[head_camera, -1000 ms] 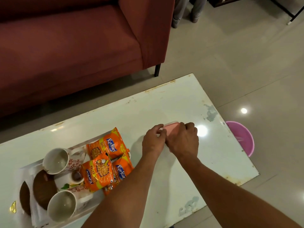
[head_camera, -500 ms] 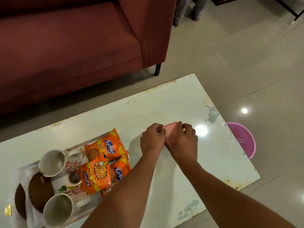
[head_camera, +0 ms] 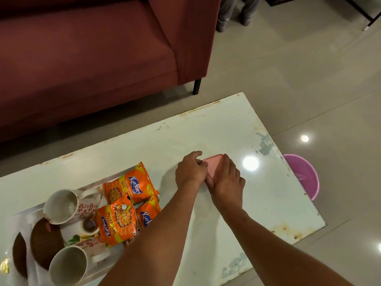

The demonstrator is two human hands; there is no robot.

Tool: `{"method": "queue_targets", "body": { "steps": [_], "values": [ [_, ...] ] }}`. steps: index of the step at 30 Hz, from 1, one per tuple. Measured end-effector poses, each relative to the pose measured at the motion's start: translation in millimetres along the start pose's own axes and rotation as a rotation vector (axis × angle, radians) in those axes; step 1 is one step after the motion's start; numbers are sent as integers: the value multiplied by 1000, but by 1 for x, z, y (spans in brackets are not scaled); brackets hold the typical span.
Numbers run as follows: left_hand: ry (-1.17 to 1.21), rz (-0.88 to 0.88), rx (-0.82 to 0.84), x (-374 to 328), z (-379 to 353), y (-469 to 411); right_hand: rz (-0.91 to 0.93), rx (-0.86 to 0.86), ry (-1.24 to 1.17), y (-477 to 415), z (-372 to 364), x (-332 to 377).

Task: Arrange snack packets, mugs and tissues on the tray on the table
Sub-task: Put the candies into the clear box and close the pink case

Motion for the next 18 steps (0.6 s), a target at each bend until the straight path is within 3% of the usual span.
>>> {"method": "queue_targets", "body": {
  "steps": [9,13,18],
  "values": [
    [-69,28,71,-4,0,-8,-21,112,-86,-3,-9,-5],
    [-179,-7,-5,-4,20,-9,5,144,-380,-5,-10,-2],
    [-375,-85,-105,18,58,-6,3,110,-466,5,-16,28]
  ]
}}
Point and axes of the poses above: each hand's wrist, its own y-axis away from the middle knuckle, its own z-axis out of the back of the hand, x = y × z, the point moved 10 cm from there along -y, towards the middle knuckle, and after that the axes turned 15 degrees about z, right-handed, at the moved point
